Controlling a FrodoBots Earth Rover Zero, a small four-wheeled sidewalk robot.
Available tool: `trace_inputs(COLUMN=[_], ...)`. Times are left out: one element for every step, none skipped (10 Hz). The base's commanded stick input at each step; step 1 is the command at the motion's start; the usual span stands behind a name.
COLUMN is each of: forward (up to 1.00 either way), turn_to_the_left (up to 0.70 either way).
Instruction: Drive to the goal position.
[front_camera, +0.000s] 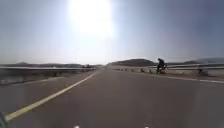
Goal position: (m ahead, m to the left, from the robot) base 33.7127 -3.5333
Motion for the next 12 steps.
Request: trace_inputs(forward=[1.00,1.00,1.00,1.00,1.00,1.00,1.00,1.00,1.00,1.00,1.00,1.00], turn_to_the_left=[0.00,0.00,0.00,0.00,0.00,0.00,0.00,0.00,0.00,0.00,0.00,0.00])
